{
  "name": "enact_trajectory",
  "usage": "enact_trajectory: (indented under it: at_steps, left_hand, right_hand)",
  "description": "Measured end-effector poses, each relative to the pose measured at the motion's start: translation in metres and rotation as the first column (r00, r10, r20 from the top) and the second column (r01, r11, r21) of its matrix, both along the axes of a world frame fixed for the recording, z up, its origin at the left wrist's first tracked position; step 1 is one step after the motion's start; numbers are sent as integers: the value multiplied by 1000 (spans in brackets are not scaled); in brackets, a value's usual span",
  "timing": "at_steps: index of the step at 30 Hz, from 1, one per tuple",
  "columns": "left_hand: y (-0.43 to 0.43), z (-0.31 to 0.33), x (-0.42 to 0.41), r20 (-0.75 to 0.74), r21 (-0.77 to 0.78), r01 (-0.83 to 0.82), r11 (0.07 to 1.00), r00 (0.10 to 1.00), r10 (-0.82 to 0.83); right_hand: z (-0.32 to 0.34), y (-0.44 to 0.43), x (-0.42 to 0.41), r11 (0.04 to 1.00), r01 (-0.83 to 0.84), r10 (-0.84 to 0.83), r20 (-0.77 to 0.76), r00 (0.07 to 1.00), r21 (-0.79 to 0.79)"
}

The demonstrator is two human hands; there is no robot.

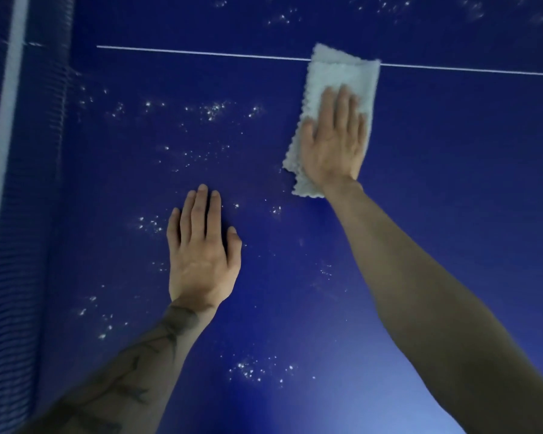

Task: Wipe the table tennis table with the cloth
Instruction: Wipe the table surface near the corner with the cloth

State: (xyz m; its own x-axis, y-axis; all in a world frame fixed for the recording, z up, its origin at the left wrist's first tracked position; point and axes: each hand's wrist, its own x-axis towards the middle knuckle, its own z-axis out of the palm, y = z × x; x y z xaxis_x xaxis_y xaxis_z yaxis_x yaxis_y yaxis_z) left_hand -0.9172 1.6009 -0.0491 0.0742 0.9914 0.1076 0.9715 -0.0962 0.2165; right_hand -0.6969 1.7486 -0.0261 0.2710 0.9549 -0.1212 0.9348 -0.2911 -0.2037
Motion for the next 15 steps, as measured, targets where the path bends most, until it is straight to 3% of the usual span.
enact_trajectory:
  at_steps: [2,6,8,12,15]
  left_hand:
    - [0,0,0,0,11,-7,1000,1000,7]
    - [0,2,0,4,-10,-9,1000,1000,9]
    - [0,2,0,4,-27,-8,1000,1000,8]
    - [0,2,-2,-7,-39,-9,999,1000,9]
    - [1,3,0,-6,-35,-10,999,1000,10]
  right_hand:
    - [3,-5,-28,986,-165,165,-3,986,-3]
    - [4,-47,-32,872,-488,489,37,872,-31]
    - [3,-53,-8,897,-440,441,23,897,-44]
    - [4,-24,1,985,-170,171,14,985,-20]
    - [3,-8,-29,990,-139,139,-10,990,-13]
